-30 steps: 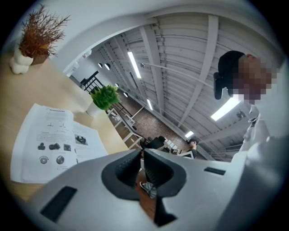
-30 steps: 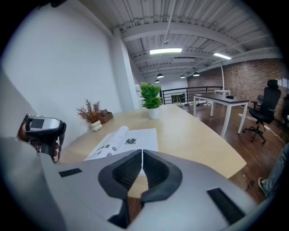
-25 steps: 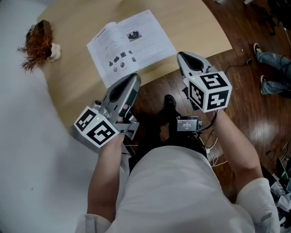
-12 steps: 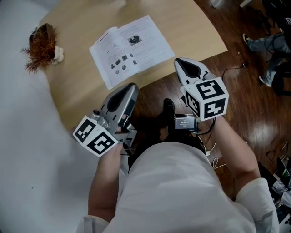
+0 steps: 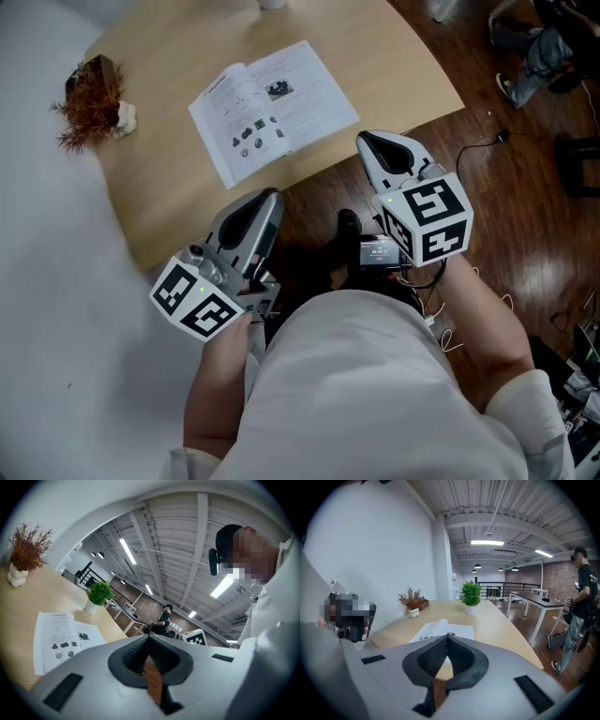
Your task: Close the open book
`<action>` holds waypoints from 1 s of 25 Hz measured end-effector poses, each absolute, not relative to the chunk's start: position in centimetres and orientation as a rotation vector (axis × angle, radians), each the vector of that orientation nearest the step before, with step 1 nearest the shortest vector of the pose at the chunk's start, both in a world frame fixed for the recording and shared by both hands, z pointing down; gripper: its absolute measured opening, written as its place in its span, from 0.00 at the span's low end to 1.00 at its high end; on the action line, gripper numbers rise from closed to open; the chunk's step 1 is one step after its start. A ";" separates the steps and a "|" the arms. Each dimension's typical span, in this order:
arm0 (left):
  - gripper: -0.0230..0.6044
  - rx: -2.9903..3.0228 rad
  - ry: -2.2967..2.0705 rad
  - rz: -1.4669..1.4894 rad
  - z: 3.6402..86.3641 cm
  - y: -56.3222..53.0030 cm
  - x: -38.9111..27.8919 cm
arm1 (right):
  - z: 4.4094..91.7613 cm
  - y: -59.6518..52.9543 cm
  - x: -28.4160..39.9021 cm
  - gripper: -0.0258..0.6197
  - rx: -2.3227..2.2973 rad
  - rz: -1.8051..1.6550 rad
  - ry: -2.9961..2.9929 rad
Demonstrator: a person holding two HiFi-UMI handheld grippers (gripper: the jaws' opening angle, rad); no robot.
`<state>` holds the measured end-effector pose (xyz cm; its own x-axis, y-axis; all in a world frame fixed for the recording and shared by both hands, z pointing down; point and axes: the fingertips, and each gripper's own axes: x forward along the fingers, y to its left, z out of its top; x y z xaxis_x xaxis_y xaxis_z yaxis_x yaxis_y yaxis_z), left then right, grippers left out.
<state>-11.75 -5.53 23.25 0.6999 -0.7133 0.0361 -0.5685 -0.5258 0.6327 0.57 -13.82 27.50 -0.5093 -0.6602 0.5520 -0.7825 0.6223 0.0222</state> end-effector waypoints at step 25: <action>0.03 2.323 -1.042 -0.272 20.8 -1.4 -12.9 | 23.6 -9.1 -0.1 0.04 1.062 0.312 -2.425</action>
